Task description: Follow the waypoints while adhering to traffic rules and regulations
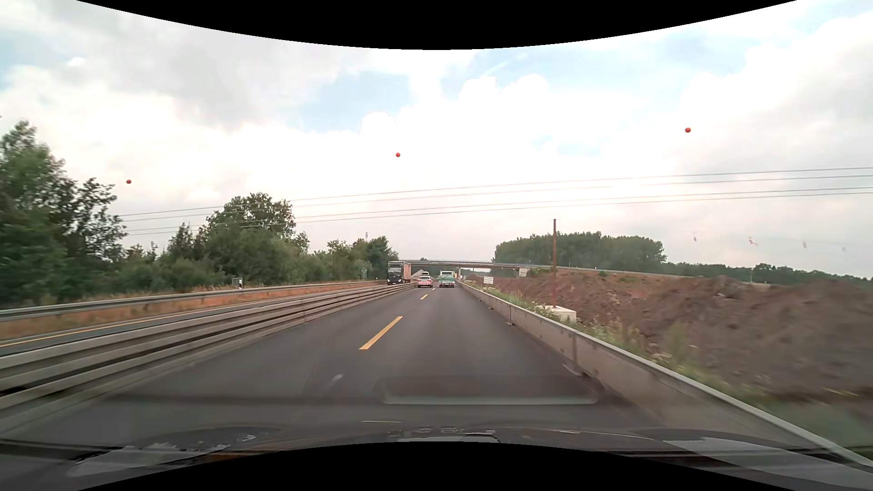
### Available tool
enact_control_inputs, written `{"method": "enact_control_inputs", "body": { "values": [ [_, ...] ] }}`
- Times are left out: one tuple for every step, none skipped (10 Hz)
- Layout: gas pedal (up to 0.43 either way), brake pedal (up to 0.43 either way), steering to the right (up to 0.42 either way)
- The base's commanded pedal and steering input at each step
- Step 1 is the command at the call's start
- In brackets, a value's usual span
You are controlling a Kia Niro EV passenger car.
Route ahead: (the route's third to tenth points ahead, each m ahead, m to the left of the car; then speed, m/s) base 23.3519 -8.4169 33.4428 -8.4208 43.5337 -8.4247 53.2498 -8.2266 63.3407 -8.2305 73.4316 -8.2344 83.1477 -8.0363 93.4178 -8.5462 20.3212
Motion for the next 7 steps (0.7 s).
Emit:
{"method": "enact_control_inputs", "body": {
  "values": [
    [0.0,0.0,0.001],
    [0.059,0.0,0.001],
    [0.138,0.0,0.001],
    [0.15,0.0,0.001],
    [0.15,0.0,0.001],
    [0.138,0.0,0.0],
    [0.11,0.0,0.0]
  ]
}}
